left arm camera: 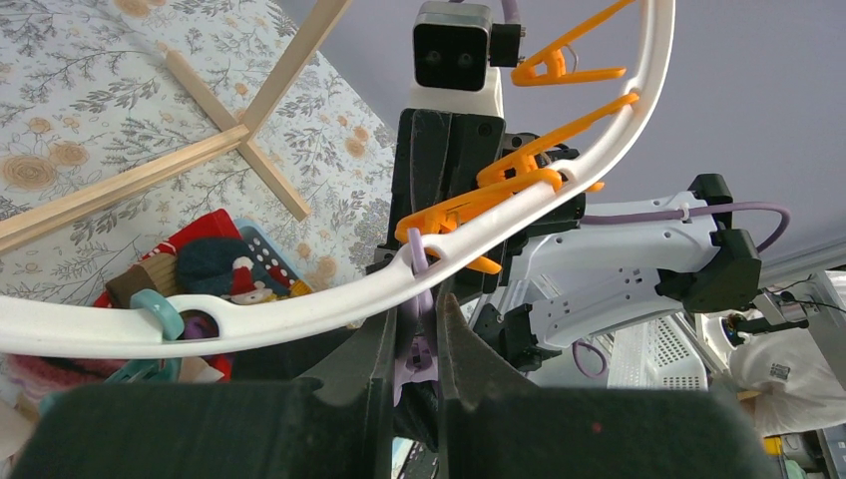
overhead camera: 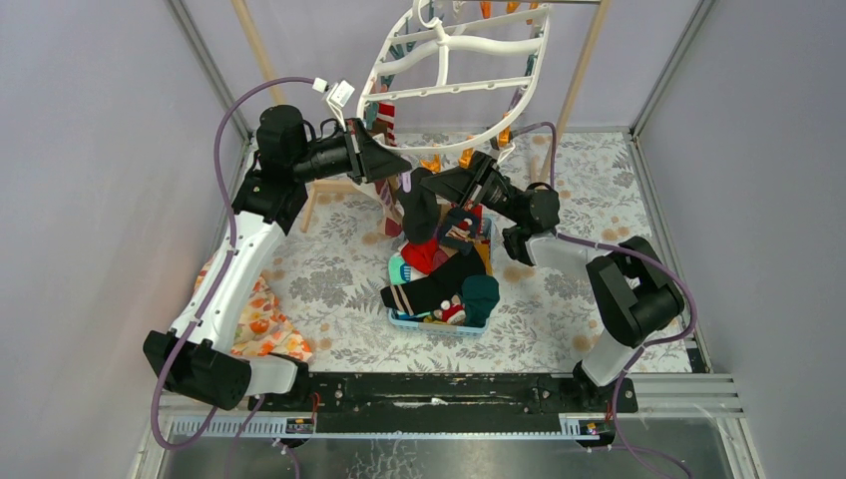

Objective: Clip the socks to the hanger
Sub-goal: Clamp the sock onto the hanger.

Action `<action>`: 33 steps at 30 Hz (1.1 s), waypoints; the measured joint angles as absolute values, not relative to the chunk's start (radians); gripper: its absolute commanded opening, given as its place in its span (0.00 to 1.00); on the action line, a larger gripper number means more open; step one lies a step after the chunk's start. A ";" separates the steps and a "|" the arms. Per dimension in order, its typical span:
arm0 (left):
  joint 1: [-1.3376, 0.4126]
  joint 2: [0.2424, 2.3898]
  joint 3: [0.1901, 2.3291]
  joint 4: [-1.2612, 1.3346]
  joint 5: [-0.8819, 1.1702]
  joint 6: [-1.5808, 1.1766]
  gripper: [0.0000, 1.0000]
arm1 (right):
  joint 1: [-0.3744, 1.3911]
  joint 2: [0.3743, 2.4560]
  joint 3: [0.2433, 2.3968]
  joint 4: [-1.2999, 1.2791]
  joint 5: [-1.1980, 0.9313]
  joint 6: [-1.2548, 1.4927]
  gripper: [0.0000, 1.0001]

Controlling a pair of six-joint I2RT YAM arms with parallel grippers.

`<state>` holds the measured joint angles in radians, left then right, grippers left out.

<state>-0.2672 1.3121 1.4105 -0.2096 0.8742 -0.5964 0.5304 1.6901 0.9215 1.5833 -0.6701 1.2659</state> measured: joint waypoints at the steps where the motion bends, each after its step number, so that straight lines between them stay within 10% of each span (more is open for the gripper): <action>1: -0.267 1.312 1.409 -0.209 0.874 -0.596 0.10 | 0.530 1.690 0.922 1.583 -0.670 1.266 0.00; 10: -0.267 1.312 1.406 -0.211 0.847 -0.590 0.41 | 0.531 1.690 0.923 1.583 -0.671 1.271 0.20; 15: -0.267 1.309 1.406 -0.221 0.835 -0.572 0.56 | 0.531 1.690 0.932 1.584 -0.669 1.283 0.50; 19: -0.267 1.303 1.406 -0.245 0.830 -0.549 0.79 | 0.531 1.690 0.932 1.583 -0.664 1.280 0.98; 23: -0.267 1.303 1.425 -0.303 0.830 -0.511 0.97 | 0.530 1.690 0.912 1.587 -0.654 1.273 1.00; 33: -0.179 1.300 1.504 -0.585 0.878 -0.279 0.99 | 0.516 1.480 0.705 1.235 -0.608 1.037 1.00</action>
